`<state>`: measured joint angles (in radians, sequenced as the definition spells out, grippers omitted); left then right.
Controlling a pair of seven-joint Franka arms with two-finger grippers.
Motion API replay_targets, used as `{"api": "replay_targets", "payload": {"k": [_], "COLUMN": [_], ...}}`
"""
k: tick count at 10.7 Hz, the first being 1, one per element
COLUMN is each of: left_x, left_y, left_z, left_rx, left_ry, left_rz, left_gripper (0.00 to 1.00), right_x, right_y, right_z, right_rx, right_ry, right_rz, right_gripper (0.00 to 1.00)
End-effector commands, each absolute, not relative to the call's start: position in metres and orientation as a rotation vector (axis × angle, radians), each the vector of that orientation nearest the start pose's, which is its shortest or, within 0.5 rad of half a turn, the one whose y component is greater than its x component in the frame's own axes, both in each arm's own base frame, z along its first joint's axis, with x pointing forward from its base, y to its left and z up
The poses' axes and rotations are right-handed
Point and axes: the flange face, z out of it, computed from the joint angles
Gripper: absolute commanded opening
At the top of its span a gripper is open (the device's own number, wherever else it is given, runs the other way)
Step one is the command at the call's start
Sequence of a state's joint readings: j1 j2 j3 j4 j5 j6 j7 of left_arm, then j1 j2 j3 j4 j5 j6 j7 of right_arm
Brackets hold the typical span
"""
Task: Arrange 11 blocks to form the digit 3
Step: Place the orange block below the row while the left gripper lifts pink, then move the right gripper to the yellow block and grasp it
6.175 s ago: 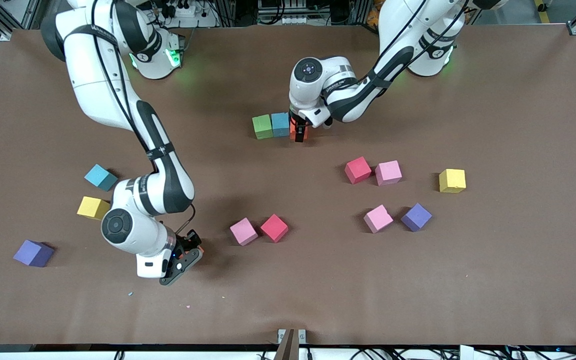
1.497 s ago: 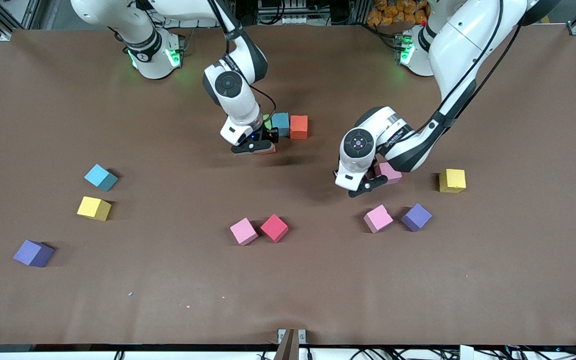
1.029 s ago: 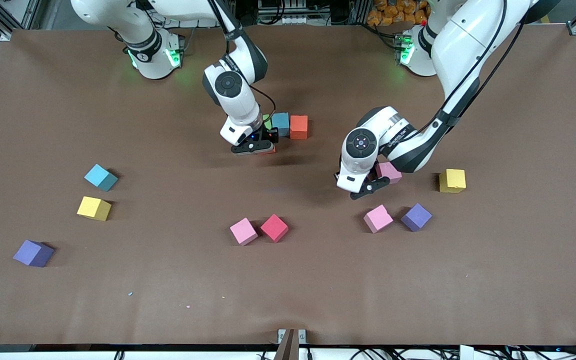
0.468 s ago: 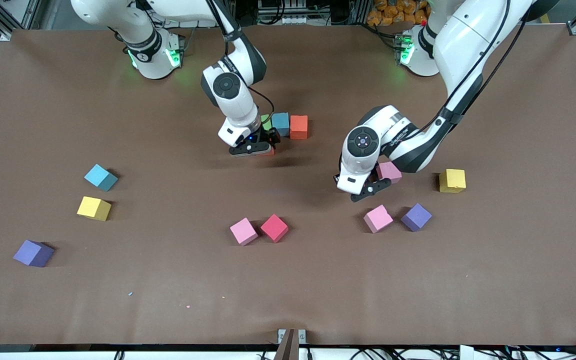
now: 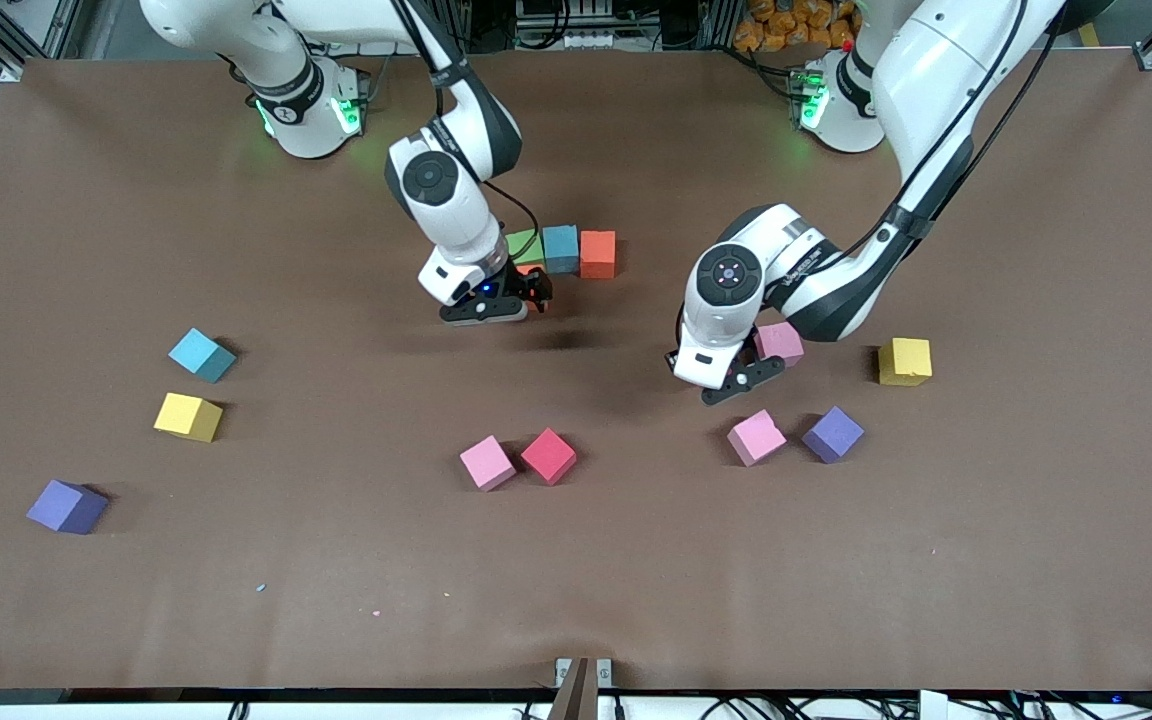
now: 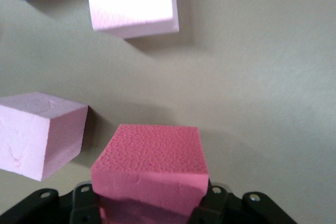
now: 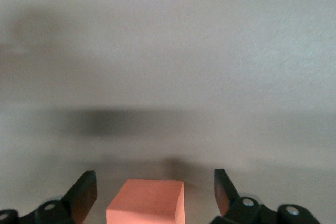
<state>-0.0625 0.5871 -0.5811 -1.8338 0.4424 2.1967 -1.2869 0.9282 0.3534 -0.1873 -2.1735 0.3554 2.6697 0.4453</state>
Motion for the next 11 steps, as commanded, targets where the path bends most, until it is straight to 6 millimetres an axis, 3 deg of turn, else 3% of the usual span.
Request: {"api": "replay_targets", "payload": {"k": [1,4,7,9,11], "left_x": [0.533,0.548,0.559,0.563,0.57], "left_y": [-0.345,-0.34,-0.332,-0.332,-0.327], "left_z": [0.265,0.279,0.29,0.294,0.303], "left_rx": [-2.983,-2.996,-2.995,-2.991,-2.99], "left_ry": [-0.67,-0.703,-0.733,-0.742,-0.744], "left_rz": [0.019,-0.012,-0.033,-0.034,-0.043], "left_gripper": [0.0,0.0,0.0,0.0,0.0], "right_x": [0.47,0.527,0.578,0.606,0.619], "right_y": [0.356,0.318,0.262,0.203,0.159], "right_z": [0.285,0.314,0.338,0.336,0.331], "right_rx": [-2.923,-2.912,-2.933,-2.941,-2.946], "right_ry": [-0.003,-0.048,-0.208,-0.339,-0.467], "right_rz": [-0.073,-0.118,-0.124,-0.155,-0.171], "right_gripper": [1.0,1.0,1.0,1.0,1.0]}}
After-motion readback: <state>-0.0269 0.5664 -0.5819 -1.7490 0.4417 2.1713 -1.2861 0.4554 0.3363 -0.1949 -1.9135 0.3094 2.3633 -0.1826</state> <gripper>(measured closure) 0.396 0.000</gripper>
